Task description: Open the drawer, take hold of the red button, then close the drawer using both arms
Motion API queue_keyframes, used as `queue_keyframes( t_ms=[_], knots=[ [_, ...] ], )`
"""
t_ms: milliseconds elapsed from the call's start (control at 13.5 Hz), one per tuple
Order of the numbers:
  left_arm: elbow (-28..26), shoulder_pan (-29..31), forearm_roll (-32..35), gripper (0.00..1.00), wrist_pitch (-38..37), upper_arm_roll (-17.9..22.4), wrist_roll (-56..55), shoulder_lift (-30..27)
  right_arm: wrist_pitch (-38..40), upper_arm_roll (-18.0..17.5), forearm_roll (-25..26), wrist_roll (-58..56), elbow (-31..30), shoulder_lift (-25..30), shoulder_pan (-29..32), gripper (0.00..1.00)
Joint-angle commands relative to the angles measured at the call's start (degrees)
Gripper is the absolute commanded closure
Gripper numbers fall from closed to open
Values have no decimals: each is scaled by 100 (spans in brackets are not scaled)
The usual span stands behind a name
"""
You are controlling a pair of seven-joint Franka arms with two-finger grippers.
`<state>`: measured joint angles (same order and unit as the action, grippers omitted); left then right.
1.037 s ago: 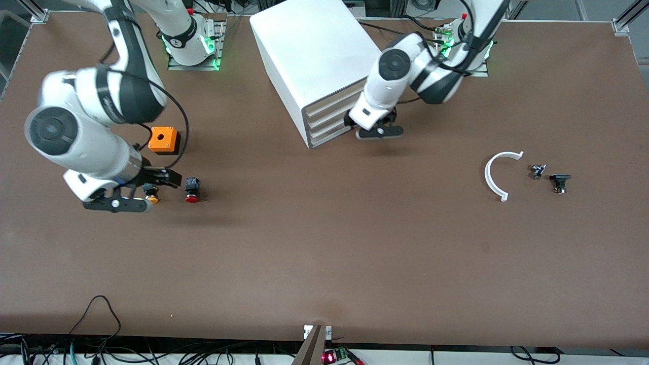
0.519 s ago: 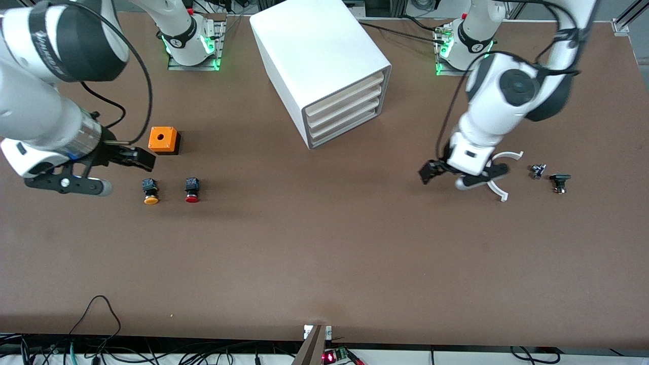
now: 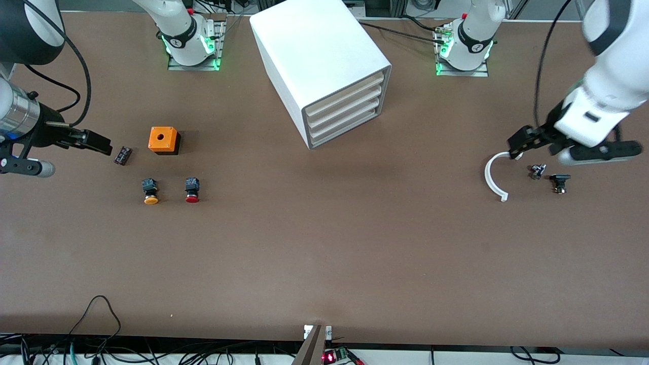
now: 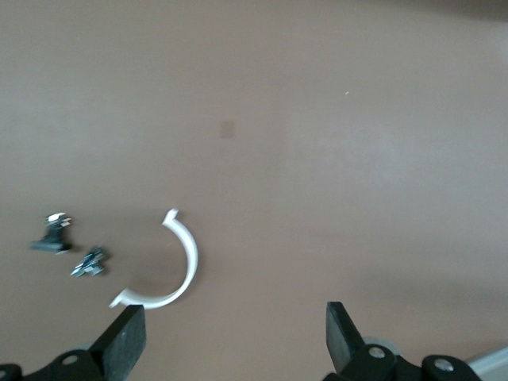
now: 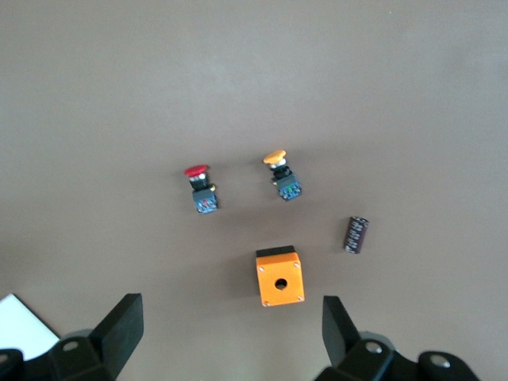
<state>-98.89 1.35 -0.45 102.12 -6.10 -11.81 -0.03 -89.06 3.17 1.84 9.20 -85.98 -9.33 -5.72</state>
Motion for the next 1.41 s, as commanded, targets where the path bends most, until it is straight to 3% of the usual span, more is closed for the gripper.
queue_keyframes(
  t_ms=[0, 148, 370, 444, 667, 1333],
  knots=[
    [370, -91, 142, 0, -578, 223, 205, 21, -85, 33, 115, -619, -445, 353, 36, 0],
    [370, -100, 238, 0, -702, 232, 188, 21, -147, 61, 106, -630, -761, 563, 27, 0],
    [370, -109, 362, 0, -764, 223, 205, 3, -1120, 61, 115, -656, -1937, 1353, 27, 0],
    [370, -109, 353, 0, -773, 249, 205, -6, -1114, 87, 97, -674, -2036, 1399, 36, 0],
    [668, -118, 291, 0, -1149, 223, 214, 99, -675, 149, 53, -674, -1705, 1338, -25, 0],
    [704, -100, 300, 0, -1142, 215, 249, 179, -429, 149, 9, -727, -1308, 1276, -17, 0]
  ],
)
